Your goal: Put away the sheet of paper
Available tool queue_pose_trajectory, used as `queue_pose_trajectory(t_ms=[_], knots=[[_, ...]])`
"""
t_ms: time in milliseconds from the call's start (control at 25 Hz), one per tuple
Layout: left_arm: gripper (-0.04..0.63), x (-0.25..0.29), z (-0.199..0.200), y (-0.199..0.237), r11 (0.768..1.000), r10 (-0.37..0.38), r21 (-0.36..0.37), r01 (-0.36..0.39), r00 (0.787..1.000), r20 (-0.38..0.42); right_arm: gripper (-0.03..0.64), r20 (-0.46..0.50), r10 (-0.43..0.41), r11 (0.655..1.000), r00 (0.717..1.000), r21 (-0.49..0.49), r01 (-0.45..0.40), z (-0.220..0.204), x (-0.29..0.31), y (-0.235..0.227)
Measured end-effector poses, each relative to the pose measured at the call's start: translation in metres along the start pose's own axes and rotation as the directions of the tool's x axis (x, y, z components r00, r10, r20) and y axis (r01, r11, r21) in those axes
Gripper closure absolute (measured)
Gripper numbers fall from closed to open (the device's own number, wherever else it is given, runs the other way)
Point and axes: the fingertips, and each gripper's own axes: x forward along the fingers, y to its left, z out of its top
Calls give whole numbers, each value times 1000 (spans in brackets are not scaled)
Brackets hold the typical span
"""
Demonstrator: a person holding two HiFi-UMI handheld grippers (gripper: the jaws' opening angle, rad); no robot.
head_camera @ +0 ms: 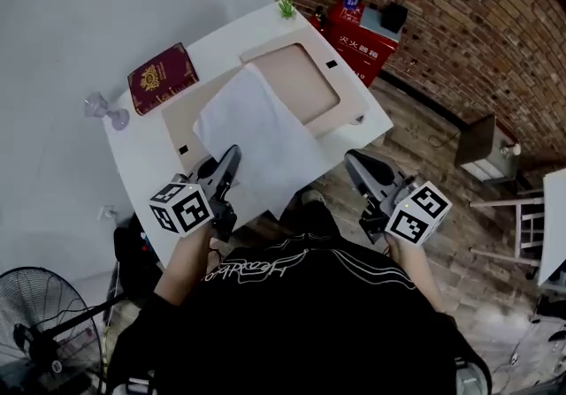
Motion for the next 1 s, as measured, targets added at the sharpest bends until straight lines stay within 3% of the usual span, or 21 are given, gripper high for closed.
queue_pose_trajectory(t_ms=[280, 640, 800, 1000], knots=[[563, 8, 27, 34, 992, 112, -53, -111, 994, 20, 615, -88, 162, 986, 983, -12, -163, 39, 69, -45], [563, -1, 47, 72, 971, 231, -76, -228, 972, 42, 615, -207, 342, 938, 916, 22, -345, 44, 136, -72], [563, -7, 45, 88, 954, 294, -66, -291, 955, 37, 615, -263, 394, 915, 880, 29, -401, 36, 157, -77], [563, 0, 47, 99, 953, 303, -38, -301, 953, 29, 615, -303, 417, 903, 857, 35, -428, 30, 177, -88]])
